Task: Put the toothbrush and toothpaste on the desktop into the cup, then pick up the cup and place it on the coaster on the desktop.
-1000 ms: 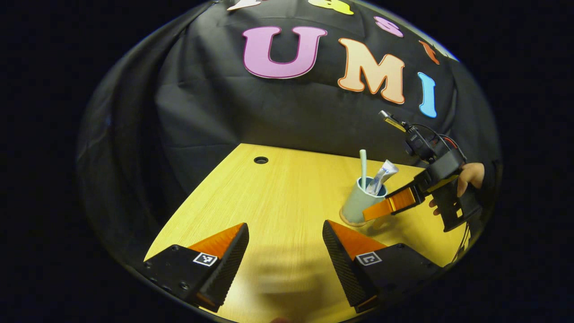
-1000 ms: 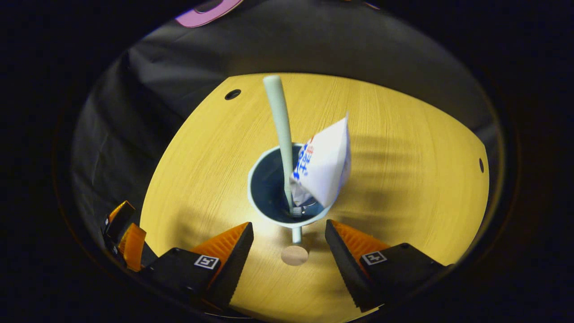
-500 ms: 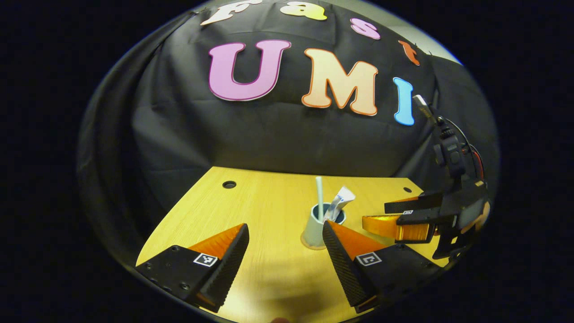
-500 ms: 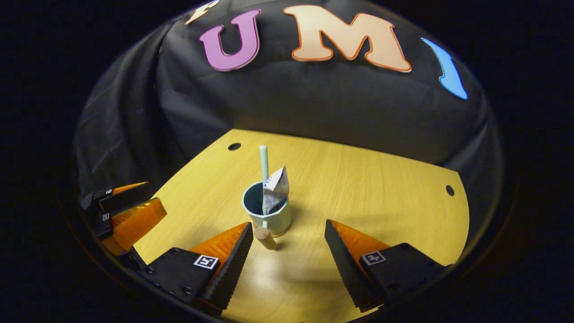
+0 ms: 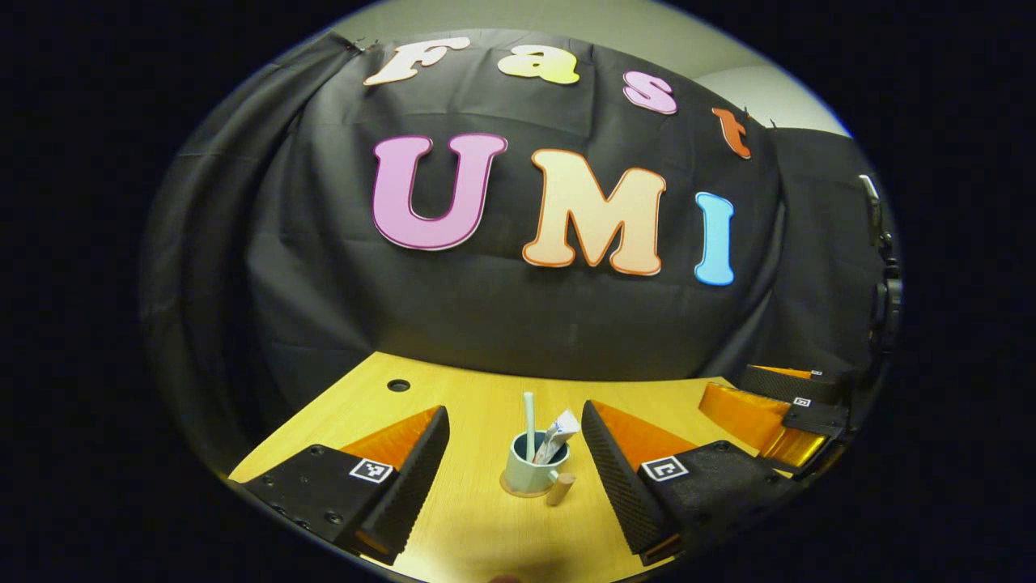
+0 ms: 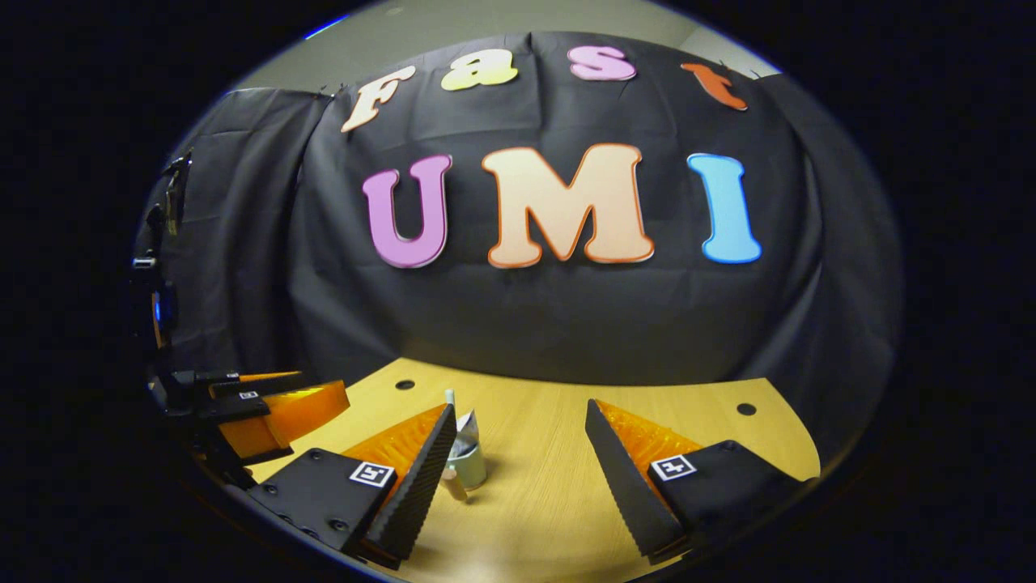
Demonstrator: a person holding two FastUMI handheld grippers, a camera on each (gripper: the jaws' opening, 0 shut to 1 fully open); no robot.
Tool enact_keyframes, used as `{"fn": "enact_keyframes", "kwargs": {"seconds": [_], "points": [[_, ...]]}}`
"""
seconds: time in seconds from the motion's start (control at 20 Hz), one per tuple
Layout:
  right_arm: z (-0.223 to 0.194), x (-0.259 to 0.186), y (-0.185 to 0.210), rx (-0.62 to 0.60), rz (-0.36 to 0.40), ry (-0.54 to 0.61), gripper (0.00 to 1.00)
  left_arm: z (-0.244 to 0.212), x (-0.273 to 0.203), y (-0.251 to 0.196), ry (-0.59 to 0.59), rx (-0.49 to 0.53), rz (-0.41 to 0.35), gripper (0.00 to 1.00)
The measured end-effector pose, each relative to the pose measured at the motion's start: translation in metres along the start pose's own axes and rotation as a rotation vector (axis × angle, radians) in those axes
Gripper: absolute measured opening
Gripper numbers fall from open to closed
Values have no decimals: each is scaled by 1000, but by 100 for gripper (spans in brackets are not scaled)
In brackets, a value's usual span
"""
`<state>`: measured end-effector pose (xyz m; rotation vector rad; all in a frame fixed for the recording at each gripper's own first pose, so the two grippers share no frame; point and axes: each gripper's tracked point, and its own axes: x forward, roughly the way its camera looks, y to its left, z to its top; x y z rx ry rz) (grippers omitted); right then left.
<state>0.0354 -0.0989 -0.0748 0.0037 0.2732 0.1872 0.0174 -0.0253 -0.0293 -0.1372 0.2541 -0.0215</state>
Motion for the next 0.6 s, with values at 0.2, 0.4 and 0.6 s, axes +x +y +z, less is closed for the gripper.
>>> {"fn": "enact_keyframes", "kwargs": {"seconds": [0.2,0.4,0.6], "points": [[30,-13,-9,34,-35,-104,99,18,-7,-4,-51,8,19,94],[34,-15,-15,53,-60,-125,99,27,-12,-11,-79,25,6,94],[39,-18,-16,50,-74,-149,96,35,-14,-12,-100,26,-4,94]]}}
